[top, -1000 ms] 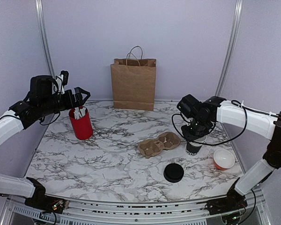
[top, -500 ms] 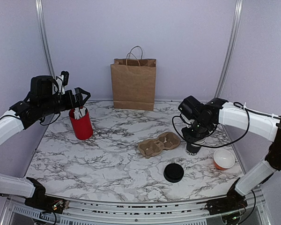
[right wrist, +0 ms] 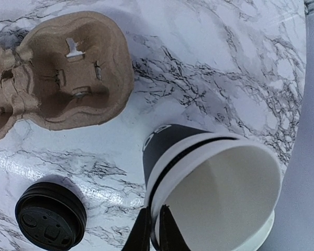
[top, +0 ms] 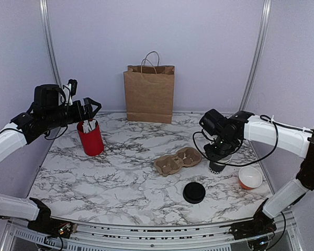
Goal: Pack the takeout coffee
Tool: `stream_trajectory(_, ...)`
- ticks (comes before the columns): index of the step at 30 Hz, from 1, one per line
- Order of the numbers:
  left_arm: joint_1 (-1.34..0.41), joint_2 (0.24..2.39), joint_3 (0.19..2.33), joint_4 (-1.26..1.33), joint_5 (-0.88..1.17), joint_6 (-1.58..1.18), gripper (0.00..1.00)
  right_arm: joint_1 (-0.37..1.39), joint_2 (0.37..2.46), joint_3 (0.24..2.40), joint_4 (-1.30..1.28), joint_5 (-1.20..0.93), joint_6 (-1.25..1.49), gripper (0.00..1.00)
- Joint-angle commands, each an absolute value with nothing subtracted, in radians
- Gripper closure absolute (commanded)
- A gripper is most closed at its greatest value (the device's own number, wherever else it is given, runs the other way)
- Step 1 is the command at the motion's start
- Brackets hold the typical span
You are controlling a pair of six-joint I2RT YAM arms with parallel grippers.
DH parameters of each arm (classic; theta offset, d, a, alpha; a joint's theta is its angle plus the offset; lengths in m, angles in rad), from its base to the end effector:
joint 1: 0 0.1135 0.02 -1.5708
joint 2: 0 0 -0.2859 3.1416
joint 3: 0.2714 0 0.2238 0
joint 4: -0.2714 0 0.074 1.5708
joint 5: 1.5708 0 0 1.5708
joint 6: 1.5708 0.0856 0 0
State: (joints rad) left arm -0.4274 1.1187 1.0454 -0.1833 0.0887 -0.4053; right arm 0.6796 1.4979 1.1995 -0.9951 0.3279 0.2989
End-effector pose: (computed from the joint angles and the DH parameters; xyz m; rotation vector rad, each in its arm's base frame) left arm 0.2413 -0.1182 0.3743 0.0850 1.8763 -0.6619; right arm 0.2237 0.1453 0.2435 -0.4558 2.6993 -0.2202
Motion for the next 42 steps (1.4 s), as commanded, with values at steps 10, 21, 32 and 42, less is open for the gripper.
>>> stream_trajectory(10, -0.427, 1.115, 1.034, -0.147, 0.097, -0.412, 0.01, 0.673, 1.516, 1.346, -1.071, 0.499, 0.315, 1.00)
stream_trajectory(21, -0.428, 1.114, 1.029, -0.148, 0.111, -0.414, 0.01, 0.634, 1.474, 1.347, -0.988, 0.285, 0.248, 0.99)
stream_trajectory(32, -0.488, 1.182, 1.044, -0.140, 0.233, -0.415, 0.01, 0.630, 1.491, 1.313, -0.940, 0.274, 0.294, 1.00)
stream_trajectory(42, -0.571, 1.238, 1.059, -0.134, 0.216, -0.419, 0.01, 0.629, 1.533, 1.258, -0.974, 0.347, 0.286, 0.84)
